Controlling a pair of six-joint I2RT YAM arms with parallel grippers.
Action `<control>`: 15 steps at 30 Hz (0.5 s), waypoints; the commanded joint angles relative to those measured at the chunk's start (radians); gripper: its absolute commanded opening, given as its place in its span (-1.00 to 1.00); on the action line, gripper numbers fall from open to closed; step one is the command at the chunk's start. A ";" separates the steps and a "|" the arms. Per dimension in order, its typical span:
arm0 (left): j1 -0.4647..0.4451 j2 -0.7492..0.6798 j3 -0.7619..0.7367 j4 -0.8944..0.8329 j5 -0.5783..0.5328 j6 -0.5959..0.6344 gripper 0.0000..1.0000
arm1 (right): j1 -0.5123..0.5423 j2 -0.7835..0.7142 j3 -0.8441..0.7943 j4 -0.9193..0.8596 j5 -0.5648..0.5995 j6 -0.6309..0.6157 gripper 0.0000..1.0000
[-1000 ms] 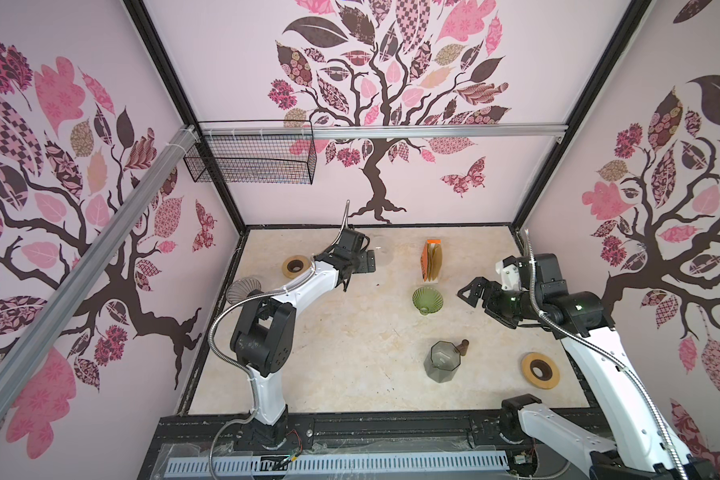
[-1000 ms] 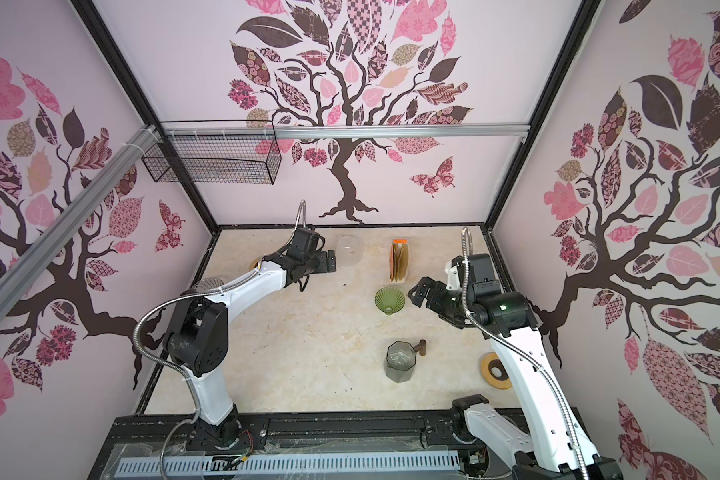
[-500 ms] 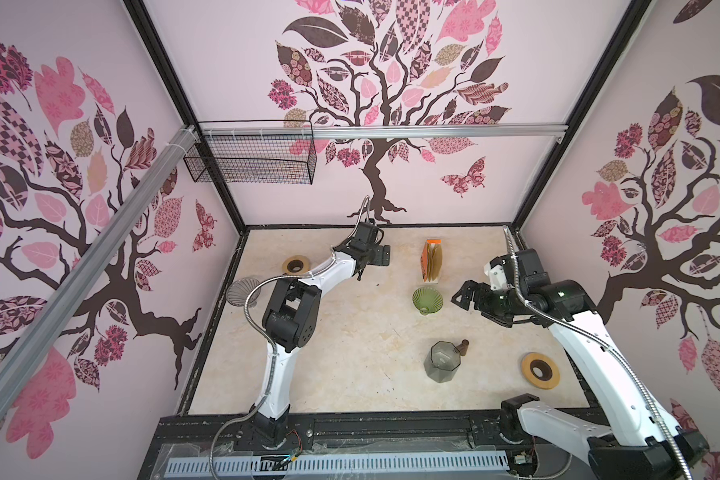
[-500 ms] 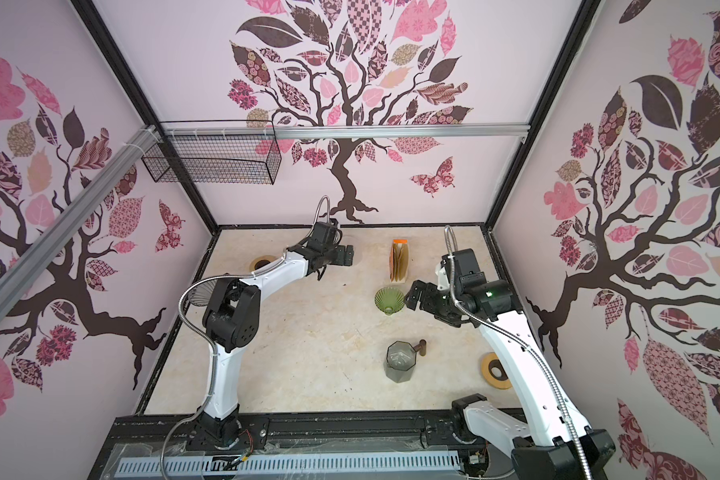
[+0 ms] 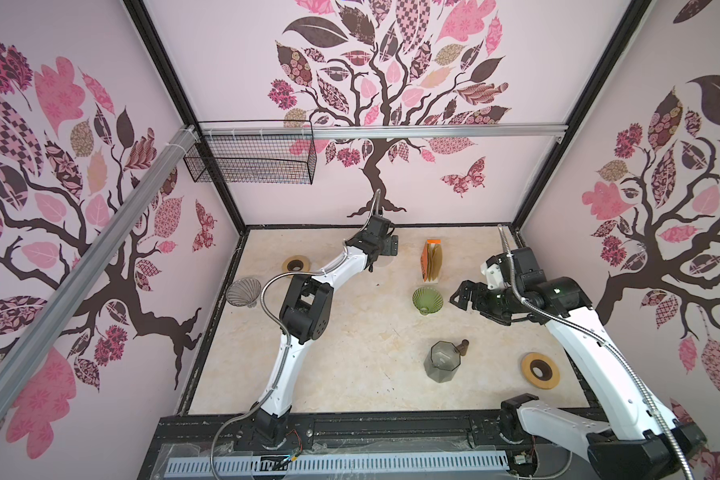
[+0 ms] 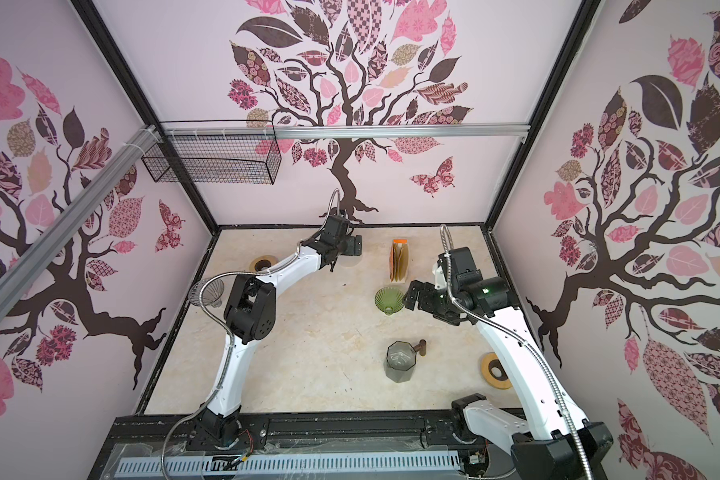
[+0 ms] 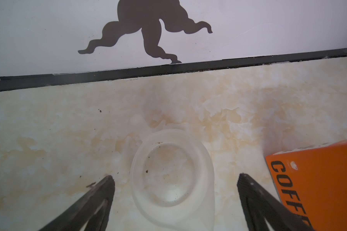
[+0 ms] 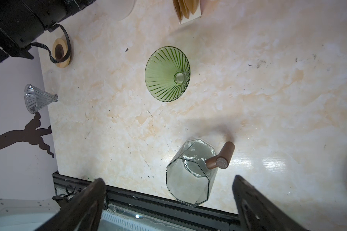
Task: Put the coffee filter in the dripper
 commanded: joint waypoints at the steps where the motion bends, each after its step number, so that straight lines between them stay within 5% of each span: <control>1: -0.002 0.044 0.088 -0.025 -0.049 -0.009 0.96 | 0.009 0.013 0.037 -0.011 0.018 -0.018 1.00; 15: -0.002 0.156 0.228 -0.078 -0.095 -0.033 0.96 | 0.010 0.021 0.025 -0.003 0.025 -0.023 1.00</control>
